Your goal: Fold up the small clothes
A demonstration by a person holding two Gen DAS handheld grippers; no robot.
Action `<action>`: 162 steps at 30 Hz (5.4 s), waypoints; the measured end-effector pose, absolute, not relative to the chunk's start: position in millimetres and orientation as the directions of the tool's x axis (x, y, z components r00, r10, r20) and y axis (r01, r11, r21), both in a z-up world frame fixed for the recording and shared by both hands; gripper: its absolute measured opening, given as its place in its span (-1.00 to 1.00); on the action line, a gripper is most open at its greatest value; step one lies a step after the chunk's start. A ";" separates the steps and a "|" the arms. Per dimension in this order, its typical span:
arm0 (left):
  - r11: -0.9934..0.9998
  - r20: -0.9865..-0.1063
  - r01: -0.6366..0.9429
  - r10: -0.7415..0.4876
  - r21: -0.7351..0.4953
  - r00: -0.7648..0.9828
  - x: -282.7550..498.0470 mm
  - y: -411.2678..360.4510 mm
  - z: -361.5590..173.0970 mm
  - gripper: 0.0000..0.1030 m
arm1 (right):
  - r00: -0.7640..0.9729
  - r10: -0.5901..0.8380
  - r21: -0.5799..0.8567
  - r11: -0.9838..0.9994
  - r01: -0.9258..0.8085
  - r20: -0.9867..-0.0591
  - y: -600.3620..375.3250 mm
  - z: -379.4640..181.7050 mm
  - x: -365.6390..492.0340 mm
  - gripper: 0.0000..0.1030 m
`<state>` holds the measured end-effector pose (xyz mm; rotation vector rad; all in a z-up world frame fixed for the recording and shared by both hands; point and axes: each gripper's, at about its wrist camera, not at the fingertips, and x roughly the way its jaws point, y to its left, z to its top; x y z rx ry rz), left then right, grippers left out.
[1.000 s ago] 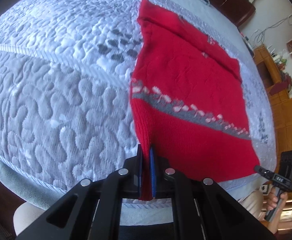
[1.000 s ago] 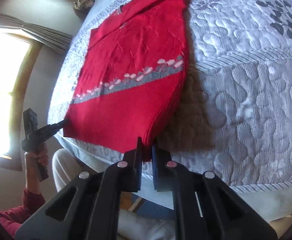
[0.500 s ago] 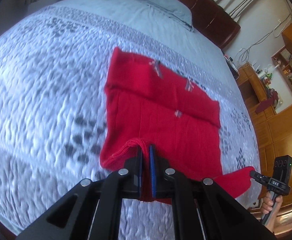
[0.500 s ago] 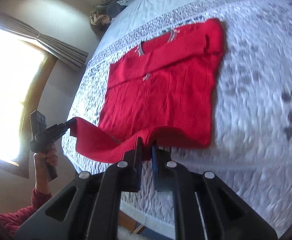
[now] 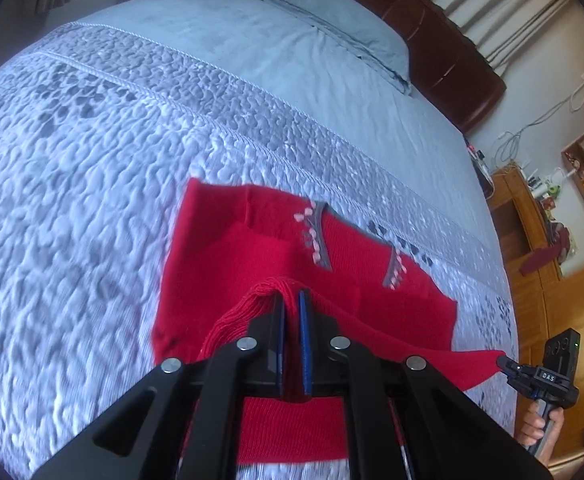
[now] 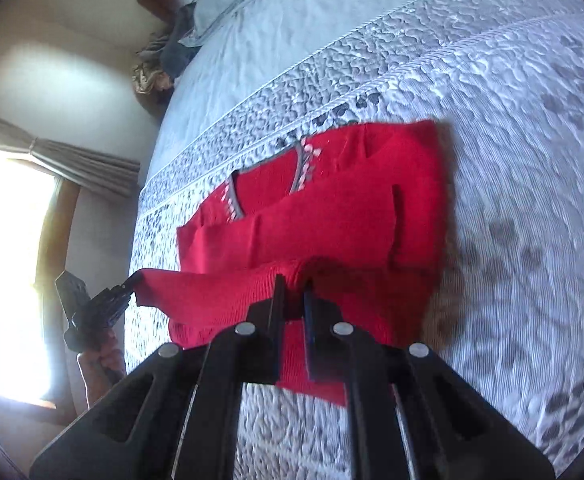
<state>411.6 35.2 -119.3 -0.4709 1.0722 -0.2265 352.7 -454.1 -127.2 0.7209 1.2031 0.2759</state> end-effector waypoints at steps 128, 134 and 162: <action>0.966 -0.945 0.225 -0.189 -0.129 0.268 296.8 -60.2 -193.5 0.02 | 0.174 0.345 0.363 0.927 0.091 -0.922 -463.6 -182.2 242.2 -0.15; 0.964 -0.944 0.238 -0.185 -0.120 0.272 301.2 -66.0 -205.7 -0.28 | 0.175 0.368 0.383 0.922 0.061 -0.913 -460.8 -186.5 248.5 -0.61; 0.984 -0.916 0.133 -0.157 -0.116 0.369 296.8 -42.9 -194.1 0.28 | 0.276 0.297 0.349 0.922 0.164 -0.914 -488.9 -188.4 253.7 -0.68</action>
